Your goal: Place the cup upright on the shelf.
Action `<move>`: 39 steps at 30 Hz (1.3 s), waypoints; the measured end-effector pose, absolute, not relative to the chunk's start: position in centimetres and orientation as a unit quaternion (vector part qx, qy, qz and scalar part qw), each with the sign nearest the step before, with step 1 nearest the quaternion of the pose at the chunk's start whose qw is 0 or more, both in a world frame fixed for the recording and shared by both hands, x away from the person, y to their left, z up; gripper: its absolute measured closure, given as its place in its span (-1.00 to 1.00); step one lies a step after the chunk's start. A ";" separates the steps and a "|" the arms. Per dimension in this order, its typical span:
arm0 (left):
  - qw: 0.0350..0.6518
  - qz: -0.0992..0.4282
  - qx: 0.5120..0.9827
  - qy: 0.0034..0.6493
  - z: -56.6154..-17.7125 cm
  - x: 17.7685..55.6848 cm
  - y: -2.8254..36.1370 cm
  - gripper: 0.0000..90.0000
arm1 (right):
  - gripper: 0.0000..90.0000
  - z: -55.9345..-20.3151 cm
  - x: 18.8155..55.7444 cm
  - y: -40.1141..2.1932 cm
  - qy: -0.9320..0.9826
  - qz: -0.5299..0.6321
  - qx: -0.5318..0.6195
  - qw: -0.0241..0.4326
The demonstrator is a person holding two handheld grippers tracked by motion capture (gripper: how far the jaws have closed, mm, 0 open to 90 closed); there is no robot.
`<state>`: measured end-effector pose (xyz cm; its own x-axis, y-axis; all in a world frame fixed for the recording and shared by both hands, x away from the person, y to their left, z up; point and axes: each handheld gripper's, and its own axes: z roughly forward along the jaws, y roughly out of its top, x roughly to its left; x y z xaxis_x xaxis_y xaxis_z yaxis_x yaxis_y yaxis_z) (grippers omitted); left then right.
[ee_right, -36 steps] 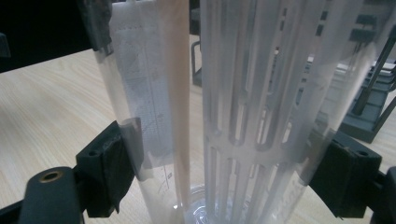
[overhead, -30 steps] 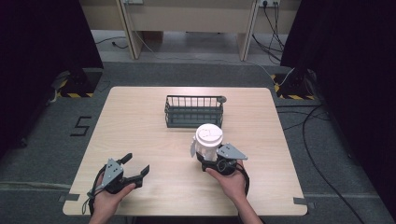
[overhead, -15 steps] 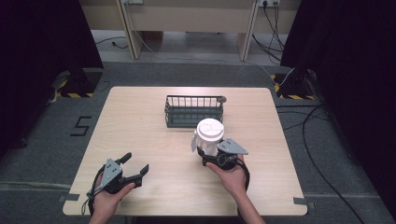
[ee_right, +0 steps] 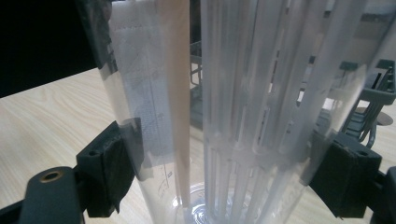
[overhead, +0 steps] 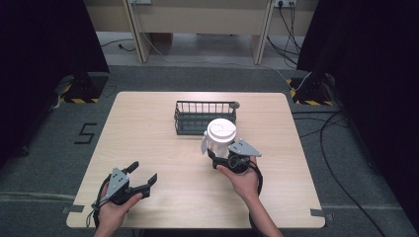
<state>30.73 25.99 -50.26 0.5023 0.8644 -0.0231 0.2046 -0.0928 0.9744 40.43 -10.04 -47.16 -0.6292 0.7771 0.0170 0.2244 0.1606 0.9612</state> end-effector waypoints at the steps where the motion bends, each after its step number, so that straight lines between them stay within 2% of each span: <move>1: 0.545 0.303 0.674 0.397 -50.2 30.7 26.0 -0.64 | -0.59 -47.0 40.6 -10.0 0.720 0.545 0.348 0.253; 39: 0.546 0.302 0.671 0.399 -50.2 30.7 25.9 -0.64 | -0.59 -44.4 44.3 -9.1 0.715 0.536 0.363 0.265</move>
<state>30.72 25.92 -50.22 0.4980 0.8666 -0.0305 0.2057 -0.0839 0.9750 44.33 -9.10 -44.40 -0.5971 0.8021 0.0108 0.2346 0.1618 0.9585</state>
